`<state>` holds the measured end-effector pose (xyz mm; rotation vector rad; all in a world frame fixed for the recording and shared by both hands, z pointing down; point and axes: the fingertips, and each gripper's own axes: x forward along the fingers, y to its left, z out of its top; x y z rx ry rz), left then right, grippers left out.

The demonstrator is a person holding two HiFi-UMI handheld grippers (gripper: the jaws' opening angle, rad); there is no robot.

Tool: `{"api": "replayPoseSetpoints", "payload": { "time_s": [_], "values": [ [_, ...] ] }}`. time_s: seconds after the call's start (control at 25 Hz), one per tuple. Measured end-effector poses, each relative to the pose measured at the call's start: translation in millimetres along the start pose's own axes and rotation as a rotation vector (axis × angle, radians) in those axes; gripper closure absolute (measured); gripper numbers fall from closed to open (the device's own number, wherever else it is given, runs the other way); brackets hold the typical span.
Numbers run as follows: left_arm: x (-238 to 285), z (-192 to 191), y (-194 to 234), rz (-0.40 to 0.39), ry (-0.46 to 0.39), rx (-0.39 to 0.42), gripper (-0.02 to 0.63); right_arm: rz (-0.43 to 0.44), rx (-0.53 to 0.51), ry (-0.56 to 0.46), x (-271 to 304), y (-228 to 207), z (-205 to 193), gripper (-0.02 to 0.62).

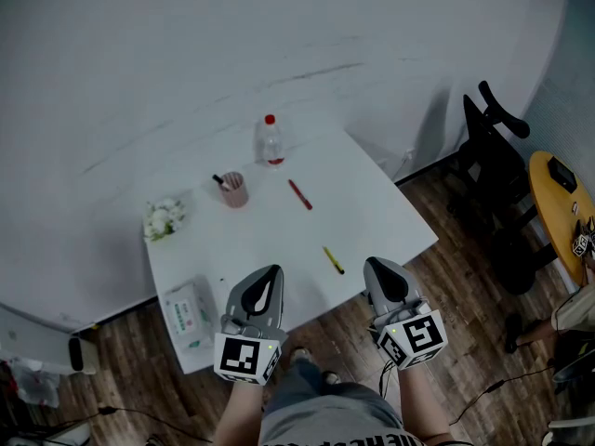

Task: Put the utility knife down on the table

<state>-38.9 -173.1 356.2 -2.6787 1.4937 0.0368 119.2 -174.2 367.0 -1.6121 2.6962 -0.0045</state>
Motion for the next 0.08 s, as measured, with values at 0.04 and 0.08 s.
{"api": "replayPoseSetpoints", "payload": {
  "time_s": [0.04,0.08],
  "values": [
    [0.3,-0.6,1.2,0.001,-0.001,-0.001,0.591,-0.001,-0.001,0.000,1.1,0.0,0.0,0.594],
    [0.6,-1.1,2.3,0.002,-0.001,-0.001,0.592,-0.001,-0.002,0.001,2.1,0.1,0.0,0.594]
  ]
}}
